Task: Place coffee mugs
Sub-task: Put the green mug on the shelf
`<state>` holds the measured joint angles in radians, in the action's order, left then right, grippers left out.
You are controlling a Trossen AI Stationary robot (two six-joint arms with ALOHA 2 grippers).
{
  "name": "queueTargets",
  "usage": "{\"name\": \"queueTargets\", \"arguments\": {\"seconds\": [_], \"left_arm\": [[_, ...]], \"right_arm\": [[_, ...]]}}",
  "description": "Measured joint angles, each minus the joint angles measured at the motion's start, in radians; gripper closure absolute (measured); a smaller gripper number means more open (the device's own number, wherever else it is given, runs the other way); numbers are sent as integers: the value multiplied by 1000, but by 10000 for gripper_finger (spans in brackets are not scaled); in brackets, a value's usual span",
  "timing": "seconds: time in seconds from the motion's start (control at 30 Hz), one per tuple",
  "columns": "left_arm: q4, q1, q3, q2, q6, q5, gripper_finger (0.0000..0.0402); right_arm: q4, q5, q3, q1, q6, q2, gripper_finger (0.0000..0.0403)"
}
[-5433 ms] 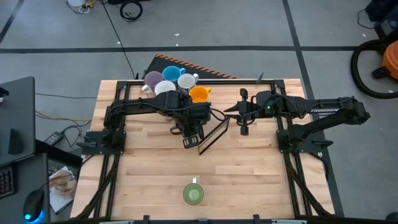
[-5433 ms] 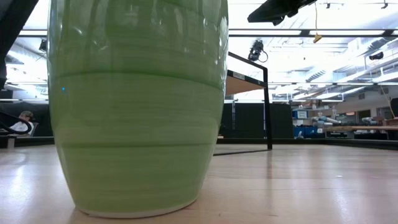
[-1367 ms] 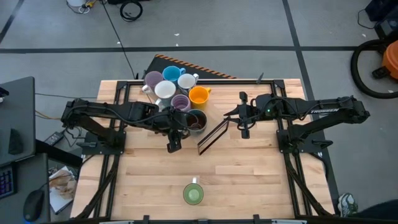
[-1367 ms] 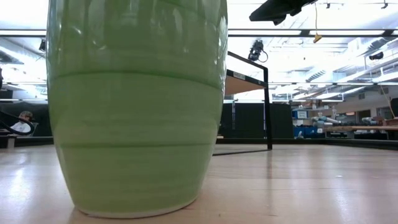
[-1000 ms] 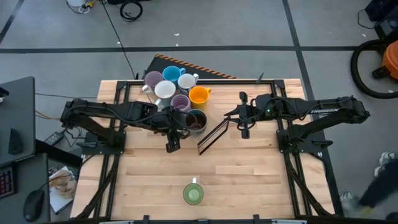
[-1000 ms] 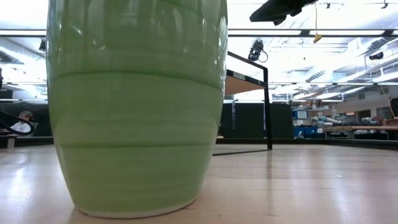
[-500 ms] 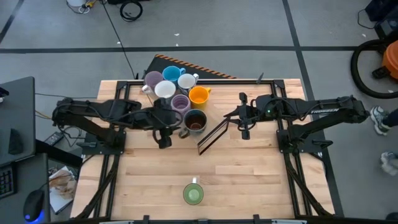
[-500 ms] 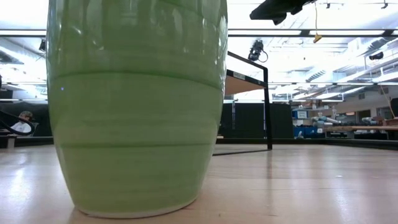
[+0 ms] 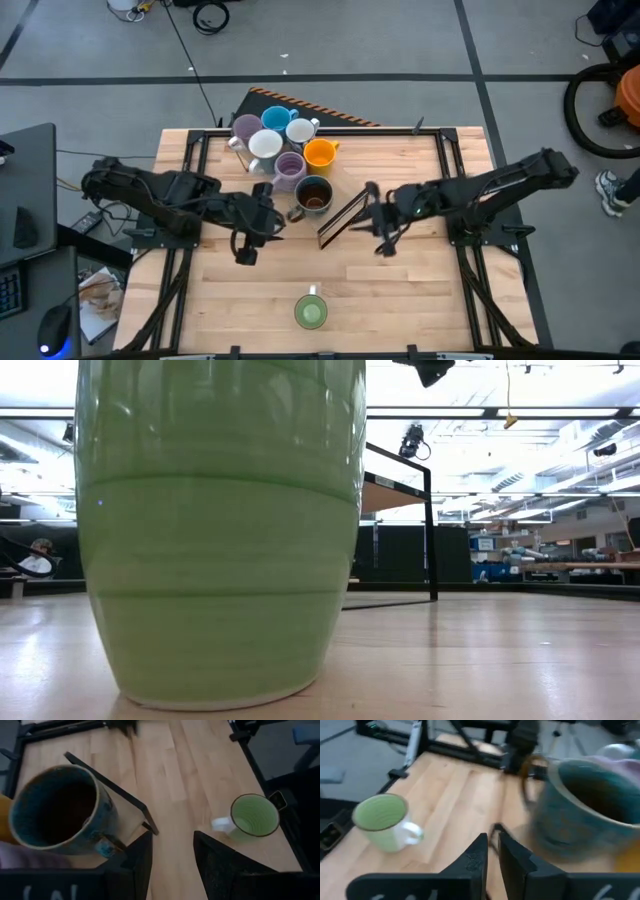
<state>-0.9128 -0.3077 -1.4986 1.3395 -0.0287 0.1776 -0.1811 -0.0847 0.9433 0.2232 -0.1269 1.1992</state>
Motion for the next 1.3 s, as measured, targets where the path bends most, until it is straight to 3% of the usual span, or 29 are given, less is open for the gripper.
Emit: {"name": "queueTargets", "arguments": {"seconds": [0.37,0.57,0.77,0.93,1.13,1.3], "left_arm": [[-5,-12,0,-50,-20,130,253],[3,-10,0,-57,-38,236,253],[8,-3,0,-59,-57,256,253],[10,-3,0,-59,-136,297,253],[12,-3,0,-59,-228,335,253],[27,-3,0,-59,-254,335,253]], "right_arm": [[0,232,188,147,-58,261,360],[-22,225,281,206,-66,408,358],[-55,146,389,260,-162,540,354],[-73,83,486,303,-243,628,327],[-181,83,583,339,-277,708,283],[-245,78,645,356,-326,777,272]]}}
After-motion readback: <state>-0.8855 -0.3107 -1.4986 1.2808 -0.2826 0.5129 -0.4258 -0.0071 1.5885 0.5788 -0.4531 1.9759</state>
